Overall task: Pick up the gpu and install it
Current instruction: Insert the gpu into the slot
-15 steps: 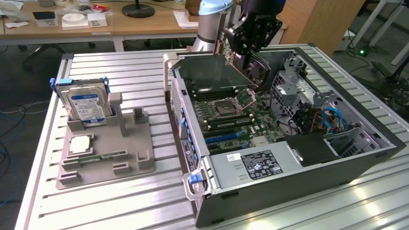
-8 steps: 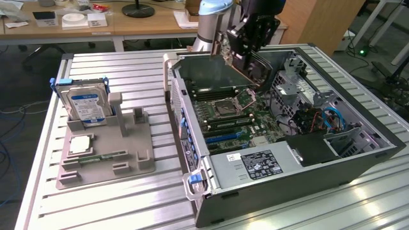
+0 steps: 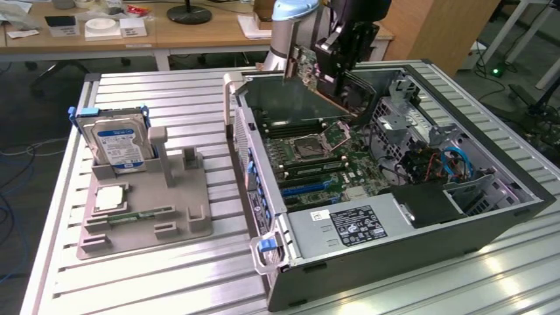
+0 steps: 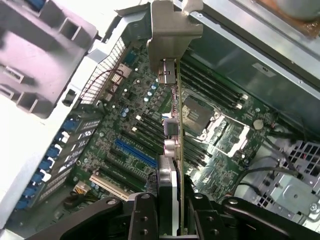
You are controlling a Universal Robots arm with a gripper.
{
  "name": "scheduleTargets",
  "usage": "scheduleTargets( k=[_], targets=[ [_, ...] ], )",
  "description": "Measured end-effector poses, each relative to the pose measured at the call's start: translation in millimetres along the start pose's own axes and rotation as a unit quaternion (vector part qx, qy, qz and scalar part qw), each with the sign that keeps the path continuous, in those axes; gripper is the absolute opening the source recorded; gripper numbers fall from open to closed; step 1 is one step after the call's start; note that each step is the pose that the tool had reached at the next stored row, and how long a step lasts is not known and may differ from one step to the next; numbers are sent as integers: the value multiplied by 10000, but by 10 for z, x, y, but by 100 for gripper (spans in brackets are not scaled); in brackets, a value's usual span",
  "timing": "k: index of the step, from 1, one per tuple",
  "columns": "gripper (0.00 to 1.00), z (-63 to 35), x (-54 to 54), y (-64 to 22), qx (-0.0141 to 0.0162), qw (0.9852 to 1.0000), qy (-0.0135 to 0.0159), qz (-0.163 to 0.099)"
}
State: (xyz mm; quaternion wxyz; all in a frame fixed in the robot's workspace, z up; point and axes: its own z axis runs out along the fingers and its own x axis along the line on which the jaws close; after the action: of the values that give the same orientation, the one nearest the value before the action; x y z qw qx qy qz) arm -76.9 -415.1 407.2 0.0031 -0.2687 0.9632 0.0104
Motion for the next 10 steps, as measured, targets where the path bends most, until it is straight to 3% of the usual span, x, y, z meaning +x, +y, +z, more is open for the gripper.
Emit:
scheduleTargets(
  k=[5,10],
  targets=[
    [28,2,0,0,-4,9993,8,-387],
    [28,5,0,0,-9,9970,14,-776]
  ],
)
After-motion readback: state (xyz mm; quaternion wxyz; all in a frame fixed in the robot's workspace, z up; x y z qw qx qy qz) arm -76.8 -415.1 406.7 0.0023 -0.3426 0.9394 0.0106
